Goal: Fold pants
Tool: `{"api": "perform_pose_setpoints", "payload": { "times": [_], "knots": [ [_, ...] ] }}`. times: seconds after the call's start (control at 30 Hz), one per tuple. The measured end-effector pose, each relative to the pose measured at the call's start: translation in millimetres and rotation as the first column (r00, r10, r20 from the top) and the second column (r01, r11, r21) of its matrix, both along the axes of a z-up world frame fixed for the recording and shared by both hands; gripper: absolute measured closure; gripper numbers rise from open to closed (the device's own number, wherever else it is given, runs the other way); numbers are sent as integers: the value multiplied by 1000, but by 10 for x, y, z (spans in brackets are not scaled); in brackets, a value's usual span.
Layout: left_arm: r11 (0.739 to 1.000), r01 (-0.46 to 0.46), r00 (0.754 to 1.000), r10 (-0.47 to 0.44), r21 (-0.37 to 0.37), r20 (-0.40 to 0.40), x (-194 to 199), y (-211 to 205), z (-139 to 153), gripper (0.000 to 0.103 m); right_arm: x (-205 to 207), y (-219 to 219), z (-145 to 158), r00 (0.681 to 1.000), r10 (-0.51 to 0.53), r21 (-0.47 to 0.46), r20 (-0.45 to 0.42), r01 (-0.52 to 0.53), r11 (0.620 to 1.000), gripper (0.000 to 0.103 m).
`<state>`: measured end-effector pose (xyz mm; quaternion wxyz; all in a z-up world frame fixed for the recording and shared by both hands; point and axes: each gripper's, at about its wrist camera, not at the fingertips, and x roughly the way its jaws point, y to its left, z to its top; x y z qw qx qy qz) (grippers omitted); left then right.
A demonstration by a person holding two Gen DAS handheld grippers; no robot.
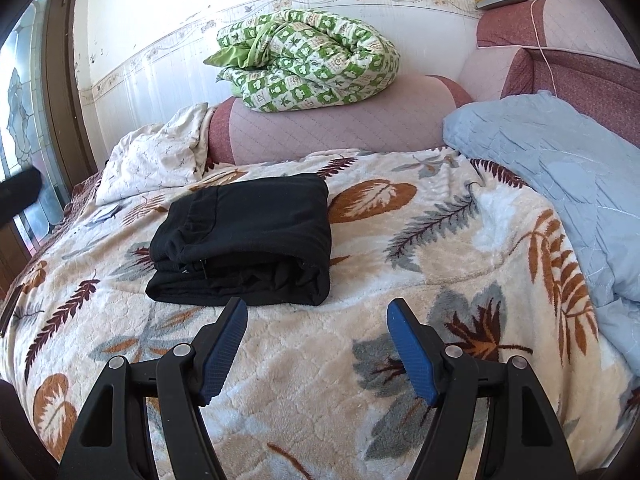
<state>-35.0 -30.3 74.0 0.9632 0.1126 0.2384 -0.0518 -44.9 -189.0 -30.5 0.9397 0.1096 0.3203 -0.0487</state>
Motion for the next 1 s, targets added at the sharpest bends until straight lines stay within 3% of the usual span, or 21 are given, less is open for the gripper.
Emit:
{"api": "perform_pose_setpoints", "payload": {
  "times": [0.07,0.2,1.0],
  "knots": [
    [999,-24,996,21,-35,-85,69,48,-131,0,-14,-23,13,1000,-5,4,5,5,1000,25],
    [999,-45,987,45,1,-154,59,68,-378,0,-20,-40,20,1000,-7,15,7,7,1000,24],
    [1000,-12,968,12,1,-250,72,63,-551,0,-7,41,-34,1000,14,-9,-9,-14,1000,22]
  ]
}}
